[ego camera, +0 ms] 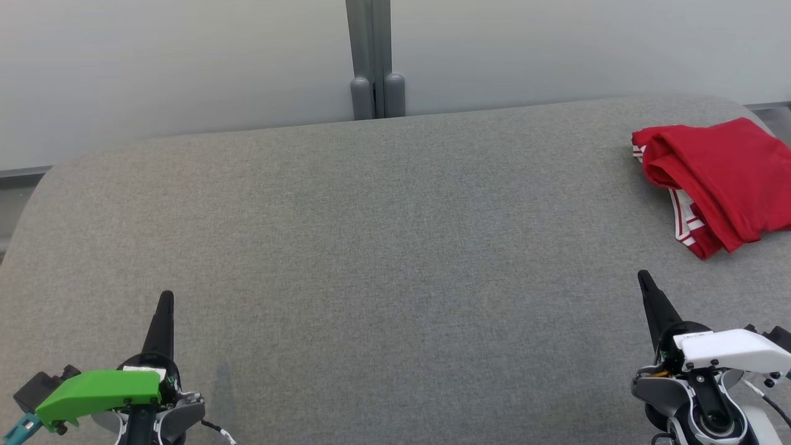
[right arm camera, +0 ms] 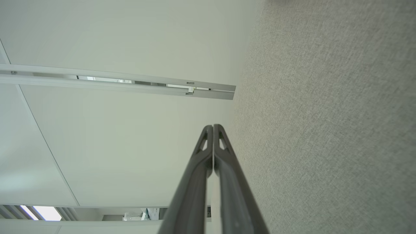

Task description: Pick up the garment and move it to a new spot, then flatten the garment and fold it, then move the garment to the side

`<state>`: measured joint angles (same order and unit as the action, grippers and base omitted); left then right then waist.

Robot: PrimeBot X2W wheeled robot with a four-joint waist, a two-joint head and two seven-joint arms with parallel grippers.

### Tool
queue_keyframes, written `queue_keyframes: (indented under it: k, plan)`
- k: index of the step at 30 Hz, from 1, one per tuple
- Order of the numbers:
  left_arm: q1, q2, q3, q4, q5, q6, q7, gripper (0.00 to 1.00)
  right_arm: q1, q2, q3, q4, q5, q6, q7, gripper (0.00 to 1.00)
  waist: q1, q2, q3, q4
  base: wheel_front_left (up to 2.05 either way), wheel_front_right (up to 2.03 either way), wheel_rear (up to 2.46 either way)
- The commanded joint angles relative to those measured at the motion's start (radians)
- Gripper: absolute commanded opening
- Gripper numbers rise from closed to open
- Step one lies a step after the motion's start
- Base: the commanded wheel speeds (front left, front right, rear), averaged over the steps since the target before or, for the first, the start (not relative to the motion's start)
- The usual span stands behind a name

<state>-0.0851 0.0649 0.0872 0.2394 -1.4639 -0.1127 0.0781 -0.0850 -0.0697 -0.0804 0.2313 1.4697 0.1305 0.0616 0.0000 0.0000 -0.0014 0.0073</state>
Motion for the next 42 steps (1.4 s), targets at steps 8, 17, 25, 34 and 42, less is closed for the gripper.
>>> queue_keyframes:
  k: [8, 17, 25, 34, 42]
  plan:
    - [-0.024, -0.006, 0.015, 0.002, -0.069, -0.011, 0.018, 0.00, -0.020, 0.006, -0.012, 0.006, 0.069, 0.001, 0.022, 0.00, 0.0000, 0.0000, 0.002, -0.003, 0.00, 0.00, 0.00]
    - [-0.029, -0.013, 0.026, 0.005, -0.125, -0.019, 0.033, 0.00, -0.025, 0.009, -0.020, 0.012, 0.127, 0.001, 0.038, 0.00, 0.0000, 0.0000, 0.003, -0.006, 0.00, 0.00, 0.00]
    - [-0.029, -0.015, 0.030, 0.007, -0.150, -0.021, 0.040, 0.00, -0.026, 0.012, -0.025, 0.015, 0.155, 0.001, 0.047, 0.00, 0.0000, 0.0000, 0.005, -0.007, 0.00, 0.00, 0.00]
    - [-0.029, -0.015, 0.030, 0.007, -0.150, -0.021, 0.040, 0.00, -0.026, 0.013, -0.026, 0.014, 0.152, 0.001, 0.049, 0.00, 0.0000, 0.0000, 0.005, -0.007, 0.00, 0.00, 0.00]
    - [-0.029, -0.015, 0.030, 0.007, -0.150, -0.021, 0.040, 0.00, -0.026, 0.014, -0.027, 0.014, 0.151, 0.001, 0.049, 0.00, 0.0000, 0.0000, 0.005, -0.007, 0.00, 0.00, 0.00]
